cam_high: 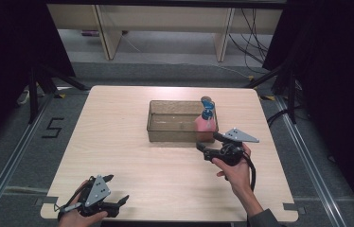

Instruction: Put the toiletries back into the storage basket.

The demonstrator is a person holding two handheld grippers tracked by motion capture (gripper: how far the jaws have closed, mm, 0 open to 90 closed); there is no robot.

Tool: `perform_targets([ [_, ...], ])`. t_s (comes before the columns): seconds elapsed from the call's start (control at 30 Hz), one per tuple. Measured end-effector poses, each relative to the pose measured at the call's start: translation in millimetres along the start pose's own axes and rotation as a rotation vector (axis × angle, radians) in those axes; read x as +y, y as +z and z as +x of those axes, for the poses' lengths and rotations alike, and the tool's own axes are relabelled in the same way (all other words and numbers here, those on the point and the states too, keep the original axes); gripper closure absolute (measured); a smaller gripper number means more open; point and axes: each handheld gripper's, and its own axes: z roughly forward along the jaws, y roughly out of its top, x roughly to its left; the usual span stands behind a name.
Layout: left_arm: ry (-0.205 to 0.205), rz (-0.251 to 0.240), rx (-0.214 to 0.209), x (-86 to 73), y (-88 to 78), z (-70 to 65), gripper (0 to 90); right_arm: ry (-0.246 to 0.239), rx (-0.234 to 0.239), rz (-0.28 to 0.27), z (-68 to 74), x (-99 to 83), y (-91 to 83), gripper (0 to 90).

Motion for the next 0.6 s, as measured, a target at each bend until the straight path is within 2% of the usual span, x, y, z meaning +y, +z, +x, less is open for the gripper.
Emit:
perform_targets([
  [0.03,-0.001,0.001,0.000,0.0,0.1,0.0,14.8,0.027,0.009,0.006,2.3,-0.7,-0.8,18.3],
  [0.13,0.002,0.000,0.002,0.1,0.2,0.3,14.8,0.029,0.011,0.003,3.0,-2.0,-0.3,18.3],
  [0.17,-0.004,-0.005,0.008,-0.2,0.5,-0.8,14.8,0.013,0.025,-0.011,3.4,-3.2,-0.8,18.3],
  [0.27,0.002,0.001,0.002,0.2,0.2,0.4,14.8,0.013,0.021,-0.004,4.3,-3.5,-1.9,18.3],
  [0.3,-0.001,-0.001,0.011,0.0,0.2,-0.7,14.8,0.038,0.027,0.008,7.5,-4.5,-3.8,18.3],
  [0.33,-0.001,-0.001,0.011,0.0,0.2,-0.7,14.8,0.017,0.035,-0.001,6.3,-5.0,-3.2,18.3],
  [0.4,-0.001,0.000,0.008,-0.1,0.2,-0.3,14.8,0.017,0.035,-0.001,6.8,-5.4,-3.3,18.3],
  [0.43,0.002,-0.001,0.004,0.1,0.3,0.3,14.8,0.035,0.038,0.011,9.6,-6.6,-4.1,18.3],
  [0.5,0.001,0.003,0.010,-0.1,0.0,-0.4,14.8,0.032,0.052,0.003,9.8,-7.5,-4.0,18.3],
  [0.6,-0.001,-0.002,0.013,-0.2,0.4,-0.1,14.8,0.022,0.041,0.018,10.3,-7.6,-4.7,18.3],
])
